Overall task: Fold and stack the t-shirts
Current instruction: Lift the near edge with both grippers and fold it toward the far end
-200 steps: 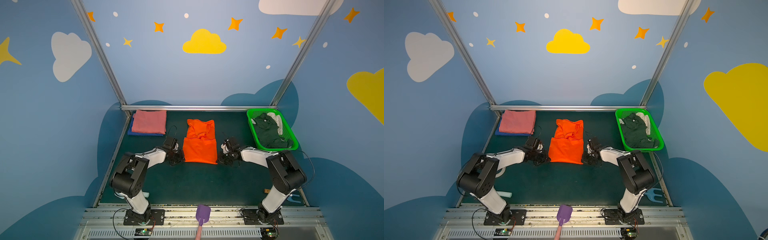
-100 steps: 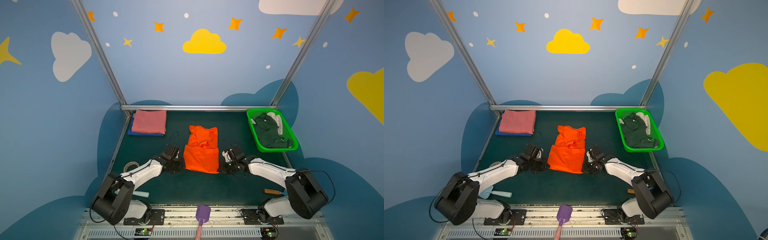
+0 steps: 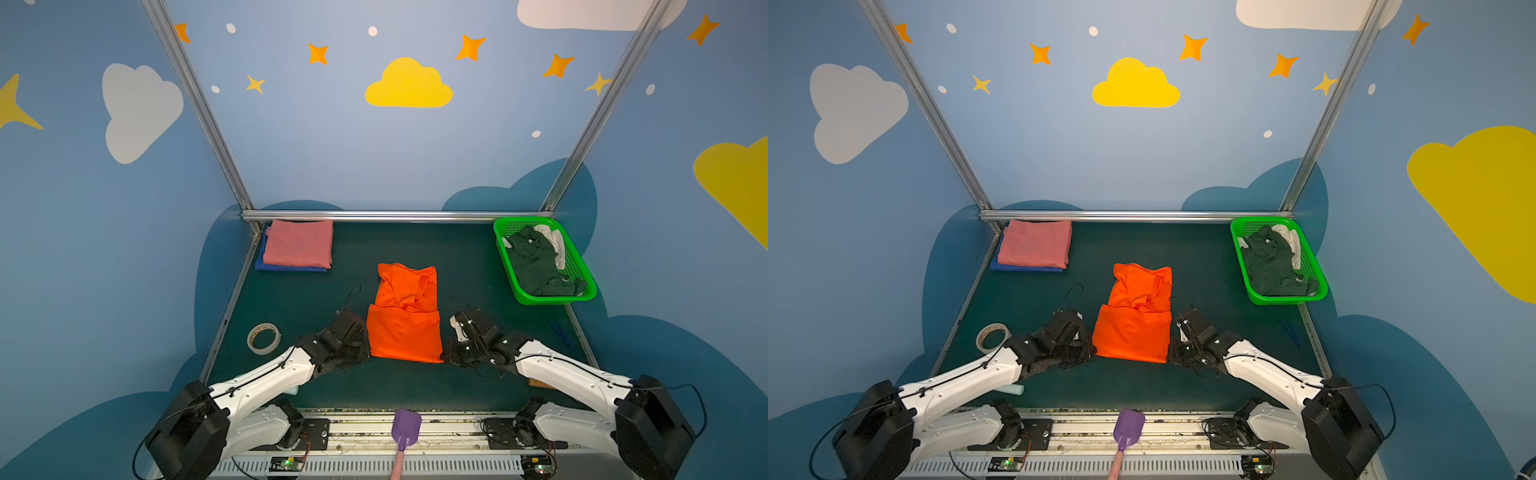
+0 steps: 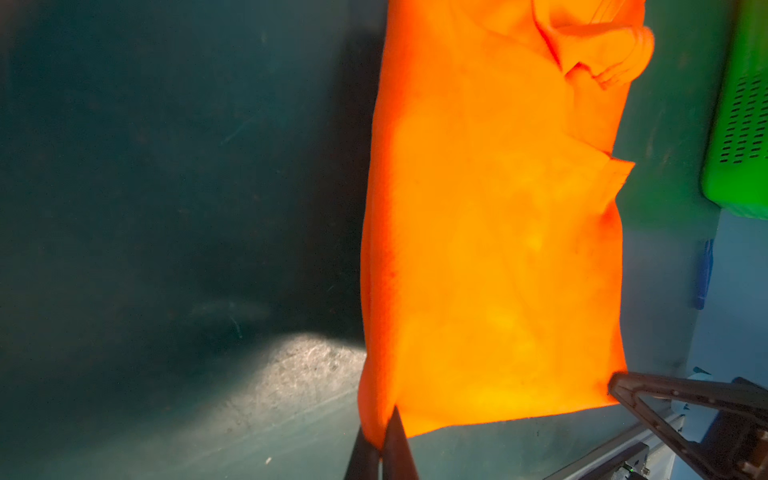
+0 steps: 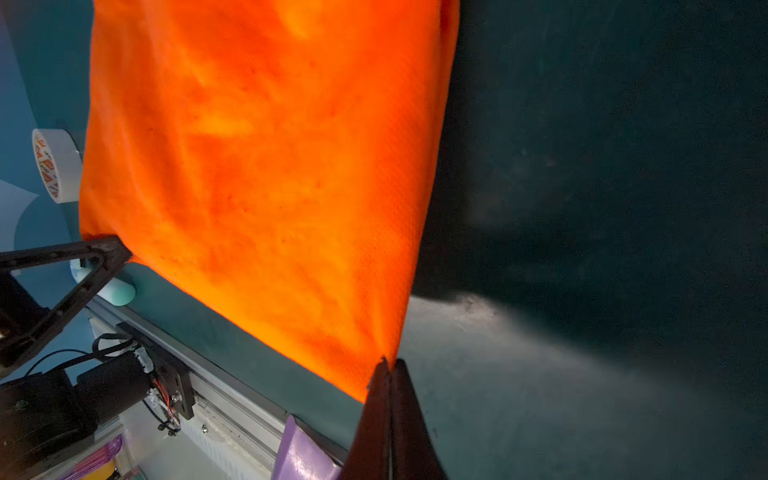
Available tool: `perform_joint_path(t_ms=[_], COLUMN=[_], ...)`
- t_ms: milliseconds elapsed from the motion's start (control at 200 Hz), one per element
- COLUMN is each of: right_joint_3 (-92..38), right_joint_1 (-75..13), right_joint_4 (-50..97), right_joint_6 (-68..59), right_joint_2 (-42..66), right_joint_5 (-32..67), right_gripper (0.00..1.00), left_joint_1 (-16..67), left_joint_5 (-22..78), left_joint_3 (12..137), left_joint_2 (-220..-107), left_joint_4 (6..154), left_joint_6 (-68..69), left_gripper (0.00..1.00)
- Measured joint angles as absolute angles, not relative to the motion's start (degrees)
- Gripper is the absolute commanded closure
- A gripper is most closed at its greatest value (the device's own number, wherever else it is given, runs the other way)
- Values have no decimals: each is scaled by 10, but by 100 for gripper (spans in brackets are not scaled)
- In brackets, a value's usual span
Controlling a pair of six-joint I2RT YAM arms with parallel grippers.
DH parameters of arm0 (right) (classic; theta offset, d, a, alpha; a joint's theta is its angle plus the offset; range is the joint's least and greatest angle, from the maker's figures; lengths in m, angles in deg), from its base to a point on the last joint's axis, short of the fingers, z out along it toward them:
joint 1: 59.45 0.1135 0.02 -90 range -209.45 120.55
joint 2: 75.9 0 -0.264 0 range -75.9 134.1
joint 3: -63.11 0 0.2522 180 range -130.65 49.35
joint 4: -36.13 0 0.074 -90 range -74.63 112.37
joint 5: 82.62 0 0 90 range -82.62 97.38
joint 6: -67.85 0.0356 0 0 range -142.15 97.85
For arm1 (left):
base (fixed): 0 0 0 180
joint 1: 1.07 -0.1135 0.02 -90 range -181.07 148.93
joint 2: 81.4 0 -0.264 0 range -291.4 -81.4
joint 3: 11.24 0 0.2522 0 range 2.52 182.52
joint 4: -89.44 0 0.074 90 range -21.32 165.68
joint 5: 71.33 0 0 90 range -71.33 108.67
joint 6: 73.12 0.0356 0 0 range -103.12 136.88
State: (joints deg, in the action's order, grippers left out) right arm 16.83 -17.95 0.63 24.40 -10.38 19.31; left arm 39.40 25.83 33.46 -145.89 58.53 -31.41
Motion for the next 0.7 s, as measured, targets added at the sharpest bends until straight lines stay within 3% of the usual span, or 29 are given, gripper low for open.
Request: perform_joint_path(t_ms=[456,701], right_joint_3=[88,30], right_joint_1=[-182,-243], right_joint_4=[-78,-89], right_joint_6=[238,203], right_joint_2=[-136,-123], right_joint_5=[137,127], right_gripper=[100,100], left_joint_1=[413,398], left_joint_5=[215,181], left_joint_3=[458,519], left_joint_2=[-1463,-1504], left_joint_4=[531,527], left_joint_6=[-282,-250], left_gripper=[95,95])
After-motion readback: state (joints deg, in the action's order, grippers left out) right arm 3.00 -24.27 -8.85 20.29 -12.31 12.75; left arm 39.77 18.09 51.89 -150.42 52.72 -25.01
